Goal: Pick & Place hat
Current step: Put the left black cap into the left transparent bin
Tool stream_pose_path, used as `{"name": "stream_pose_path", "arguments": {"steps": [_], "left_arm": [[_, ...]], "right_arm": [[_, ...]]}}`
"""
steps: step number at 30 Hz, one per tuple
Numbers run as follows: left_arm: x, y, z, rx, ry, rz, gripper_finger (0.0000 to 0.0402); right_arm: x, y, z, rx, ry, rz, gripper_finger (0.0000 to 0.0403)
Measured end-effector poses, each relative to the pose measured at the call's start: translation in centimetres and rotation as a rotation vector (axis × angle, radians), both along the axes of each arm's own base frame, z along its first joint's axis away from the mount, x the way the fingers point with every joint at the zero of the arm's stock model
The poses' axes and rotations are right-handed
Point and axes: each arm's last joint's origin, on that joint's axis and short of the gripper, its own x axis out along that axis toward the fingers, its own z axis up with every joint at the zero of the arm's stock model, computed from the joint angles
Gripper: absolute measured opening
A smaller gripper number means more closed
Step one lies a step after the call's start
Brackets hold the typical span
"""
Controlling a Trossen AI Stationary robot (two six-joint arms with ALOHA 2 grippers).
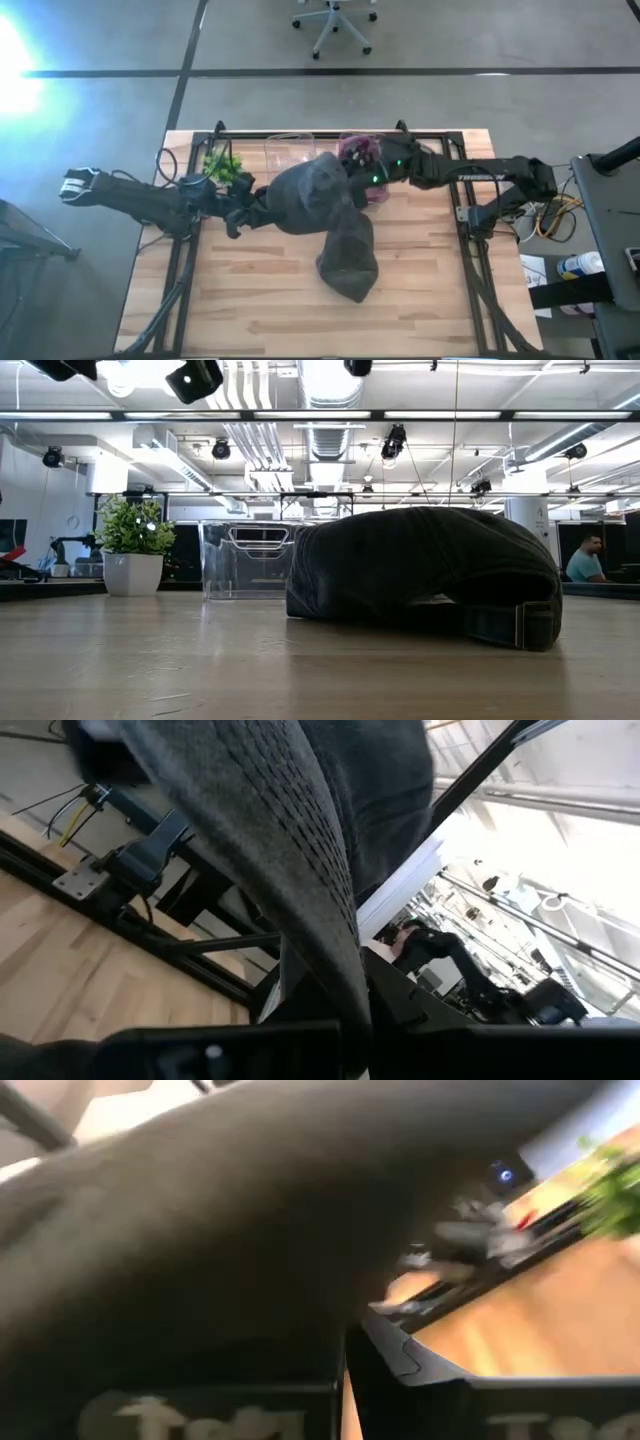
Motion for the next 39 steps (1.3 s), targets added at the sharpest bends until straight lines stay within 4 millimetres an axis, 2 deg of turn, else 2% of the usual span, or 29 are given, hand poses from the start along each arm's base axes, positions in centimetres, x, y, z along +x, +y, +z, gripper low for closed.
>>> {"name": "stream_pose_path", "arguments": {"steps": [6, 12, 15, 21, 28, 31, 33, 36, 39], "left_arm": [[0.8, 0.0, -0.7, -0.004, 0.034, 0.023, 0.0009], [1.0, 0.0, -0.6, -0.008, 0.013, 0.022, 0.0010], [0.8, 0.1, -0.4, -0.014, 0.001, 0.025, 0.0010], [-0.1, 0.1, 0.7, 0.010, -0.090, 0.026, 0.0009], [-0.2, 0.2, 1.5, 0.041, -0.132, 0.071, 0.0009], [-0.3, 0.4, 2.2, 0.070, -0.159, 0.153, 0.0009], [-0.4, 0.7, 2.8, 0.087, -0.192, 0.236, 0.0009], [-0.8, 1.3, 4.0, 0.065, -0.283, 0.346, 0.0009], [-1.4, 2.0, 5.3, 0.037, -0.394, 0.408, 0.0009]], "right_arm": [[2.0, 0.7, -2.3, 0.018, 0.053, 0.007, 0.0008], [2.6, 0.7, -2.8, -0.044, 0.051, 0.008, 0.0008], [1.5, 0.1, -2.1, -0.097, 0.084, -0.005, 0.0008], [-2.6, -0.5, 0.8, -0.238, 0.102, -0.059, 0.0009], [-7.8, -1.0, 4.7, -0.381, 0.045, -0.359, 0.0009], [-9.9, -0.5, 5.0, -0.406, 0.125, -0.508, 0.0009], [-10.9, -0.1, 4.6, -0.395, 0.181, -0.544, 0.0010], [-10.6, 0.6, 3.3, -0.289, 0.204, -0.449, 0.0028], [-8.1, 1.6, 1.2, -0.206, 0.123, -0.325, 0.0060]]}}
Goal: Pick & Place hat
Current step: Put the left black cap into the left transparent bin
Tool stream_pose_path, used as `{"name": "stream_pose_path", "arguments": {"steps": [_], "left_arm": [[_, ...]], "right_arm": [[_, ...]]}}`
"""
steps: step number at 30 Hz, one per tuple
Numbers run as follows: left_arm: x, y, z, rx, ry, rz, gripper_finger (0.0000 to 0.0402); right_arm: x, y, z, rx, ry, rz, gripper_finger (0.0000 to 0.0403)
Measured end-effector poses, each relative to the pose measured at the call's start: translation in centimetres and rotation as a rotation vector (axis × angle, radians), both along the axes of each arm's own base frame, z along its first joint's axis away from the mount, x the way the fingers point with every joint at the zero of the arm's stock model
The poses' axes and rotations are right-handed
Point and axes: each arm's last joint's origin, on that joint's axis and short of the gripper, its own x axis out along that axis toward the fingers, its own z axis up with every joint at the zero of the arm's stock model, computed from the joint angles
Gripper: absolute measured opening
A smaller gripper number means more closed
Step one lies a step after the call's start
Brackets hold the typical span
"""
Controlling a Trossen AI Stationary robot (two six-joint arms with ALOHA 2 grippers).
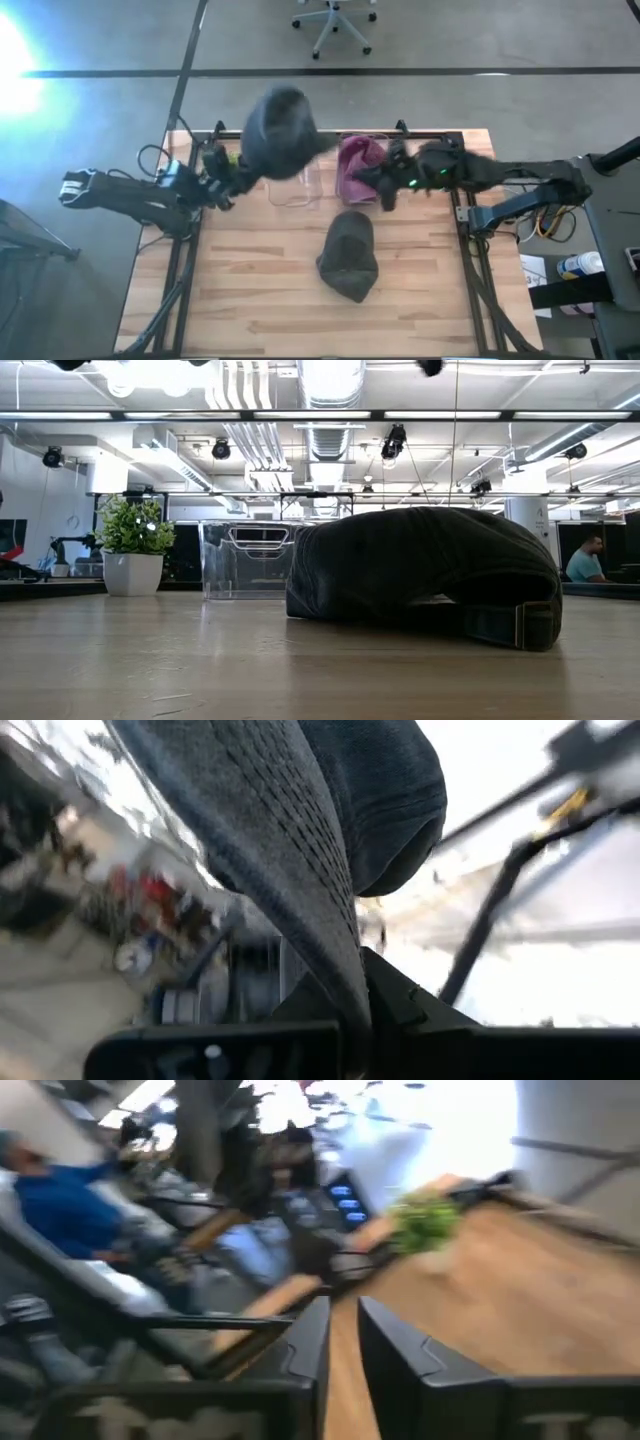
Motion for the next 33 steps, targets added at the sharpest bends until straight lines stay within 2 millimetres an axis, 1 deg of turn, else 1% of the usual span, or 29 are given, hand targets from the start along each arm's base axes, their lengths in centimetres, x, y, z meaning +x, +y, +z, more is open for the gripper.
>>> {"name": "stream_pose_path", "arguments": {"steps": [2, 4, 6, 9, 10, 12, 14, 16, 19, 22, 26, 30, 33], "left_arm": [[-0.2, 0.6, 0.4, -0.036, -0.021, 0.065, 0.0009], [-0.1, 1.1, 0.4, -0.071, -0.016, 0.128, 0.0009], [0.1, 1.6, 0.2, -0.120, -0.014, 0.168, 0.0009], [0.3, 1.9, 0.1, -0.197, -0.053, 0.199, 0.0009], [0.4, 1.9, 0.1, -0.213, -0.065, 0.206, 0.0009], [0.8, 2.0, 0.0, -0.227, -0.087, 0.206, 0.0009], [1.3, 2.0, -0.1, -0.241, -0.098, 0.196, 0.0009], [1.8, 2.0, -0.4, -0.257, -0.092, 0.183, 0.0009], [2.4, 2.1, -0.8, -0.287, -0.100, 0.168, 0.0009], [2.0, 2.1, -0.6, -0.294, -0.149, 0.166, 0.0009], [1.9, 2.3, -0.5, -0.298, -0.164, 0.160, 0.0009], [2.3, 2.4, -0.7, -0.311, -0.158, 0.127, 0.0009], [2.6, 2.5, -0.9, -0.325, -0.152, 0.111, 0.0009]], "right_arm": [[1.8, 0.2, -1.3, 0.002, -0.086, 0.028, 0.0087], [3.4, 0.2, -1.7, -0.026, -0.224, 0.030, 0.0117], [4.6, -0.3, -1.9, -0.076, -0.372, -0.018, 0.0147], [6.1, -1.5, -2.4, -0.092, -0.572, -0.075, 0.0186], [6.6, -1.9, -2.8, -0.075, -0.599, -0.086, 0.0196], [8.0, -2.7, -3.6, -0.033, -0.589, -0.099, 0.0209], [9.5, -3.3, -4.7, -0.004, -0.561, -0.088, 0.0217], [10.7, -3.8, -4.9, 0.011, -0.584, -0.045, 0.0220], [11.8, -4.0, -3.9, 0.003, -0.664, 0.007, 0.0221], [12.5, -4.1, -3.1, -0.005, -0.697, 0.014, 0.0221], [12.9, -4.3, -2.3, -0.010, -0.716, 0.016, 0.0221], [13.1, -4.9, -1.7, -0.007, -0.700, 0.041, 0.0216], [13.3, -4.9, -1.4, -0.007, -0.680, 0.042, 0.0208]]}}
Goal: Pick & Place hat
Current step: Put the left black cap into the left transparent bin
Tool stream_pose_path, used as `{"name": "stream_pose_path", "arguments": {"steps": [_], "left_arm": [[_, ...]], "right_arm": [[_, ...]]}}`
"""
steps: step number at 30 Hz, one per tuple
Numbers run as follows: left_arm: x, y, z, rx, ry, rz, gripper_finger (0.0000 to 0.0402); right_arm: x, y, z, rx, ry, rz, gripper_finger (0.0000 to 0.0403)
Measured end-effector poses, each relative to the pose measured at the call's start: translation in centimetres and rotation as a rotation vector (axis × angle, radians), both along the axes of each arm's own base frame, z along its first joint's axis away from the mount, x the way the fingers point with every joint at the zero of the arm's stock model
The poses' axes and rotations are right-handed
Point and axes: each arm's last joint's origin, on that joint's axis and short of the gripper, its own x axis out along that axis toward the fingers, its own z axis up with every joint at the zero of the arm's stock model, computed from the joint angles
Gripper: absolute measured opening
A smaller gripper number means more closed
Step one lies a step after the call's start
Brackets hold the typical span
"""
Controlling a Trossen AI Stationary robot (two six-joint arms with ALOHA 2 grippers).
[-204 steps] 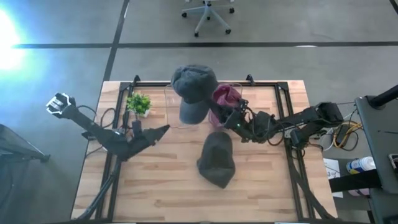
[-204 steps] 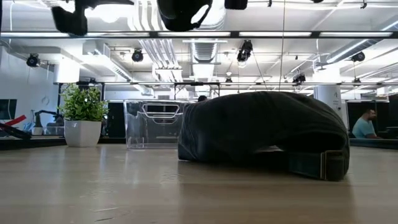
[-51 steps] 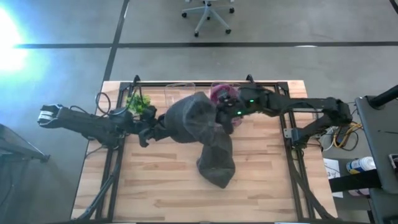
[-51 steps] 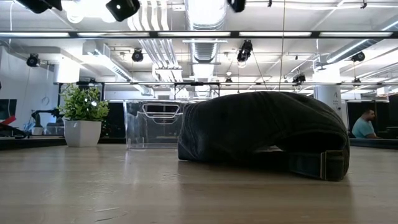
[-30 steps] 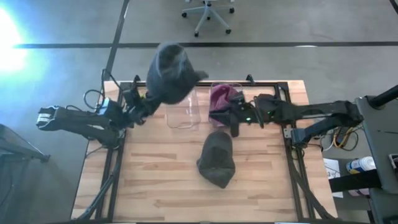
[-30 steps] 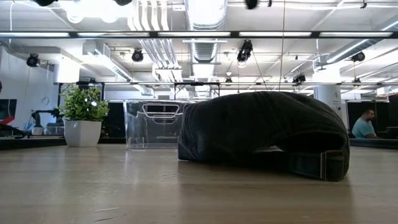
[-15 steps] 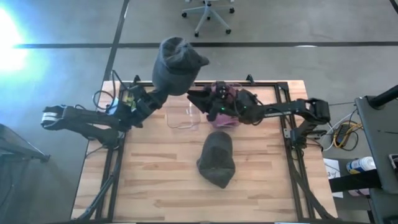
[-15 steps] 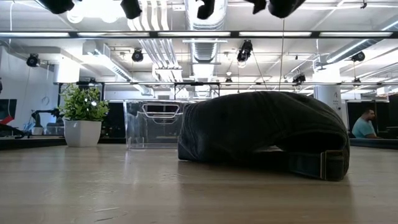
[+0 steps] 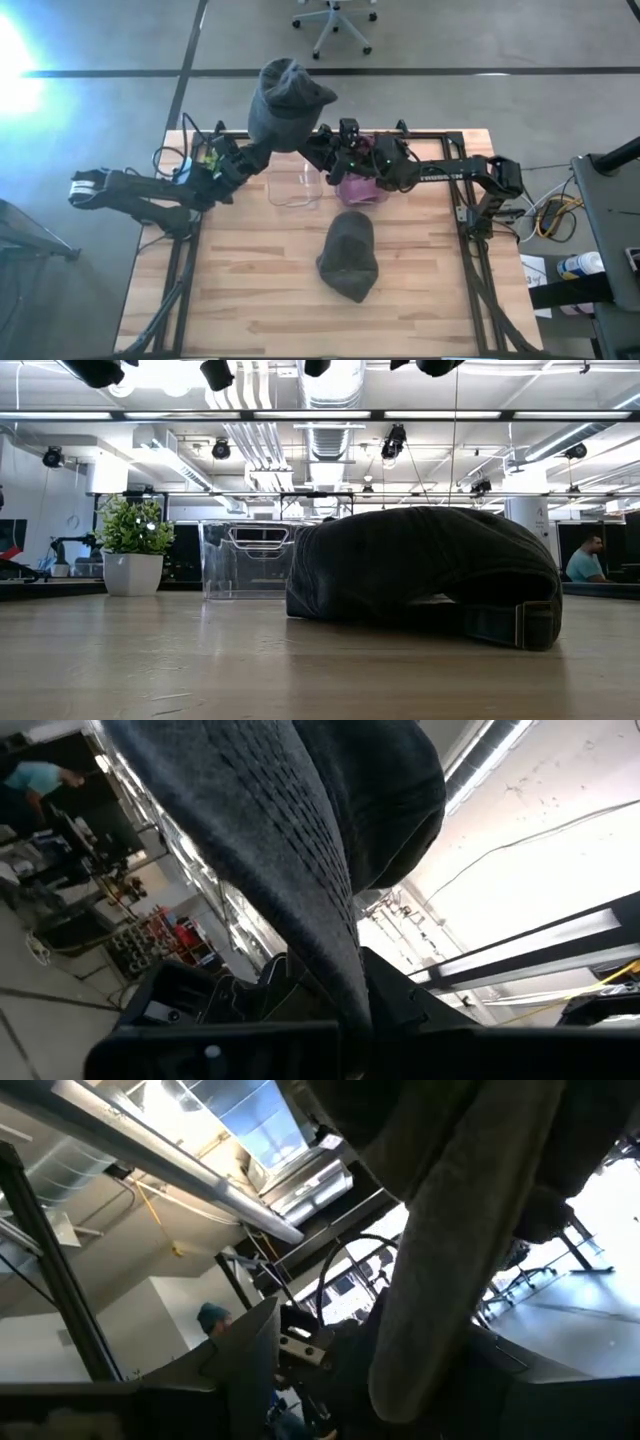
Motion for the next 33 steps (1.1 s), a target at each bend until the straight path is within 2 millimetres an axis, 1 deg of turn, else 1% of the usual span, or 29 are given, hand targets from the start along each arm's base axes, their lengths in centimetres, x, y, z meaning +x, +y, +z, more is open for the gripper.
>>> {"name": "stream_pose_path", "arguments": {"steps": [3, 5, 7, 12, 13, 15, 17, 20, 23, 25, 27, 30, 33], "left_arm": [[0.2, 0.0, 0.2, 0.005, -0.003, -0.010, 0.0009], [0.3, 0.0, 0.2, 0.006, -0.002, -0.012, 0.0009], [0.3, 0.0, 0.2, 0.007, -0.002, -0.012, 0.0009], [0.2, 0.0, 0.2, 0.018, 0.006, -0.007, 0.0010], [0.3, 0.0, 0.1, 0.020, 0.018, -0.005, 0.0011], [0.3, -0.1, 0.0, 0.023, 0.047, 0.007, 0.0021], [0.6, -0.2, -0.3, 0.034, 0.103, 0.020, 0.0042], [0.9, -0.4, -1.0, 0.050, 0.219, 0.029, 0.0086], [0.7, -0.5, -1.4, 0.062, 0.316, 0.048, 0.0132], [0.6, -0.6, -1.8, 0.064, 0.395, 0.040, 0.0159], [0.4, -0.8, -2.3, 0.075, 0.482, 0.026, 0.0180], [-0.3, -1.3, -2.6, 0.139, 0.582, -0.002, 0.0197], [-1.0, -2.1, -2.9, 0.155, 0.645, -0.086, 0.0201]], "right_arm": [[0.1, -0.3, -0.1, 0.005, 0.033, -0.006, 0.0188], [0.2, -0.4, -0.3, 0.011, 0.047, -0.007, 0.0163], [0.2, -0.6, -0.5, 0.023, 0.063, -0.013, 0.0130], [0.3, -0.7, -0.6, 0.047, 0.072, -0.036, 0.0029], [0.2, -0.8, -0.6, 0.052, 0.076, -0.046, 0.0020], [0.2, -1.0, -0.6, 0.063, 0.089, -0.050, 0.0017], [0.1, -1.3, -0.6, 0.070, 0.108, -0.058, 0.0015], [0.0, -2.0, -0.6, 0.076, 0.126, -0.087, 0.0014], [-0.5, -2.9, -0.3, 0.091, 0.145, -0.124, 0.0014], [-1.0, -3.6, 0.1, 0.097, 0.162, -0.145, 0.0013], [-1.4, -4.4, 0.0, 0.120, 0.202, -0.160, 0.0013], [-1.6, -5.2, -0.7, 0.162, 0.303, -0.168, 0.0013], [-1.5, -5.6, -1.8, 0.238, 0.398, -0.109, 0.0013]]}}
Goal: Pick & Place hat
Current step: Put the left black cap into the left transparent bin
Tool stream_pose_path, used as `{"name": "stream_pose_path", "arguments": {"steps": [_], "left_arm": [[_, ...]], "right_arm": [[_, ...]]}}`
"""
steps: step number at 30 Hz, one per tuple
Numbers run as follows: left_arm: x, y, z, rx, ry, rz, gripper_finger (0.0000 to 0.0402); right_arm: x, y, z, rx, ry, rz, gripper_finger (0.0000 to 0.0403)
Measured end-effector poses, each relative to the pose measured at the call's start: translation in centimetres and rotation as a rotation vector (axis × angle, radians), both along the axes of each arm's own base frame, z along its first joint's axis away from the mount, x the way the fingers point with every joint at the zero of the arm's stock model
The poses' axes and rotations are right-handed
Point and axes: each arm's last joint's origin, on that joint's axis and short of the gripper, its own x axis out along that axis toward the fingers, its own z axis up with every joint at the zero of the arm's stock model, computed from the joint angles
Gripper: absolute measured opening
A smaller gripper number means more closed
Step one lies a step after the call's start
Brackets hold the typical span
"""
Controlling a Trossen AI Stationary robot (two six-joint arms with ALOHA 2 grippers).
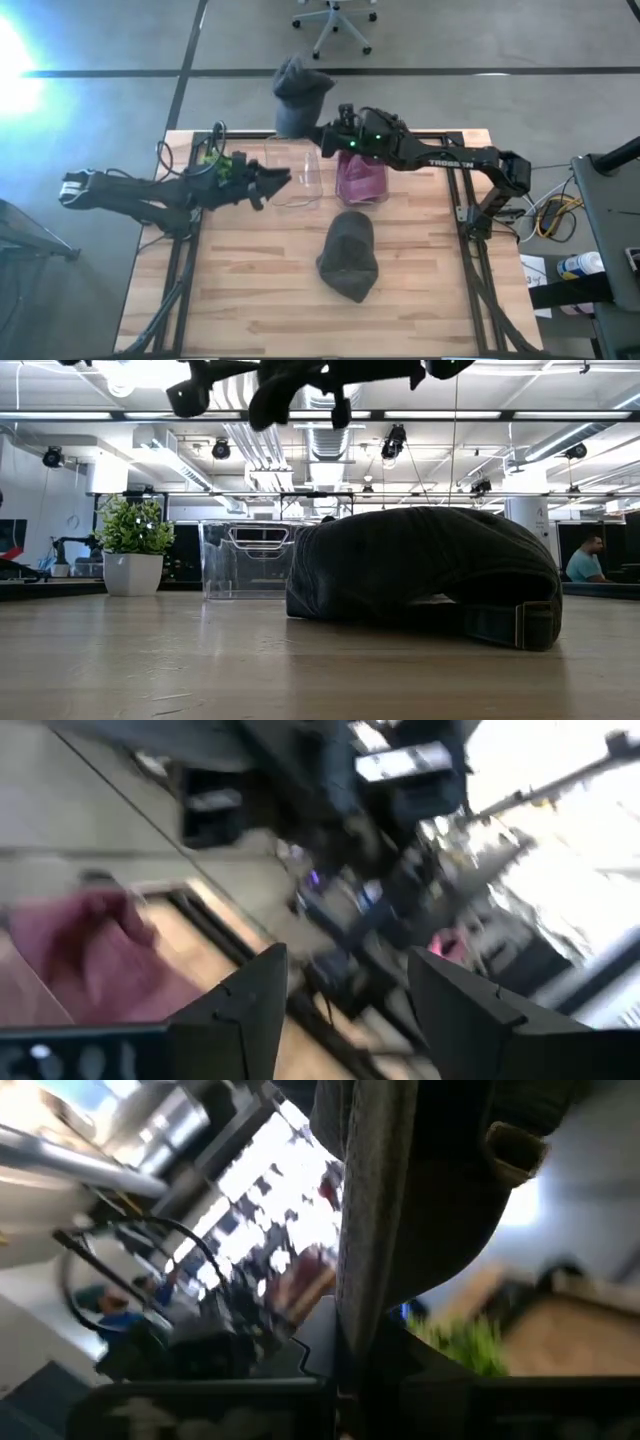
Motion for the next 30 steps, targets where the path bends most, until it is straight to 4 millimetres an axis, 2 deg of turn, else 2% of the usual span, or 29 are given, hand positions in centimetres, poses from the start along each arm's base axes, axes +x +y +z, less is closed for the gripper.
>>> {"name": "stream_pose_path", "arguments": {"steps": [5, 10, 19, 24, 30], "left_arm": [[-1.5, -1.8, 0.5, 0.011, 0.010, -0.100, 0.0202], [-3.0, -2.9, 1.4, 0.018, -0.043, -0.174, 0.0202], [-5.3, -3.3, 2.6, 0.054, -0.110, -0.215, 0.0202], [-5.7, -3.5, 2.4, 0.062, -0.084, -0.233, 0.0202], [-5.7, -3.5, 2.2, 0.079, -0.052, -0.229, 0.0202]], "right_arm": [[0.9, -0.1, -2.7, 0.136, 0.132, 0.021, 0.0013], [1.9, -0.6, -4.7, 0.227, 0.173, 0.030, 0.0013], [4.1, -0.8, -9.9, 0.385, 0.289, 0.095, 0.0013], [4.8, -0.7, -12.1, 0.443, 0.345, 0.113, 0.0013], [5.7, -1.3, -15.6, 0.580, 0.408, 0.138, 0.0013]]}}
